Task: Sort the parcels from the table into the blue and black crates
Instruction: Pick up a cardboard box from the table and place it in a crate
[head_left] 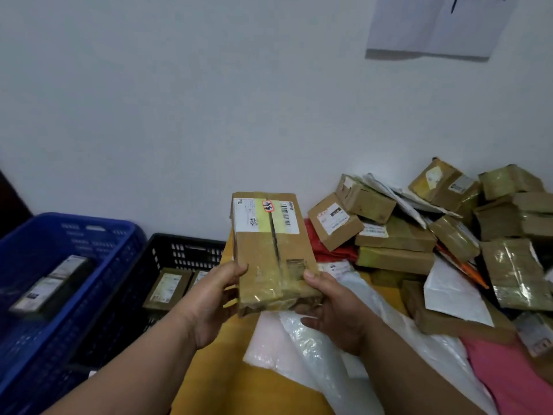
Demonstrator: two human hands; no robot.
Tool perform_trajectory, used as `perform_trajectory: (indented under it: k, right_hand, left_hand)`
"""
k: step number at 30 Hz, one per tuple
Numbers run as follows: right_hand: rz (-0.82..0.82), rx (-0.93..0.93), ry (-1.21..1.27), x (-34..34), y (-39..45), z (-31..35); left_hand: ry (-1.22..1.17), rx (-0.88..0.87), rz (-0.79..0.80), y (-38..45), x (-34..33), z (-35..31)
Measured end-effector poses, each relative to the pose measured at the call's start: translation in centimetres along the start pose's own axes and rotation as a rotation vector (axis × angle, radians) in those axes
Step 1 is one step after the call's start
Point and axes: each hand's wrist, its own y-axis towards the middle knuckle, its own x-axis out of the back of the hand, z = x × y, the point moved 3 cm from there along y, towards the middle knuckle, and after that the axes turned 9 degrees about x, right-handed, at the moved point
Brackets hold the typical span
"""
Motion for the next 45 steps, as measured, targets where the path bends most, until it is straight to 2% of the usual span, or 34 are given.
perform_trajectory:
  k: [4,9,14,17,20,29,39,42,45]
  right_hand:
    - [0.031,-0.075,-0.059,-5.6,2.0,-2.0]
    - [0.103,-0.219,-0.12,-15.8,4.8,-5.9]
    - [0.166,-0.465,-0.181,-25.6,7.0,-10.6]
    - [0.194,-0.608,-0.211,-29.3,8.2,-12.5]
    - [0.2,-0.663,-0.257,-31.6,10.0,-13.8]
    - [0.127,-0.76,-0.334,-32.2,16.3,-17.4]
    - [0.076,-0.879,-0.288,-27.6,23.6,-19.7]
    - [0.035,-0.84,-0.261,-27.0,25.1,-20.5]
    - [-0.038,-0.682,-0.251,-26.8,27.0,-20.8]
  left_hand:
    - [0.024,0.024,-0.039,-0.3,6.3,-1.1]
    - [0.042,0.077,-0.157,-1.4,17.2,-2.8]
    - [0.031,0.261,-0.305,-2.8,27.7,-2.9]
    - [0.016,0.36,-0.343,-3.4,32.2,-2.2]
    - [0.037,0.423,-0.383,-3.4,35.4,-1.8]
    - [0.215,0.49,-0.434,2.3,38.4,-2.3]
    - [0.369,0.599,-0.339,13.4,36.8,-1.8]
    - [0.369,0.584,-0.347,15.0,37.0,-1.7]
    - [0.354,0.489,-0.343,16.2,37.5,-2.8]
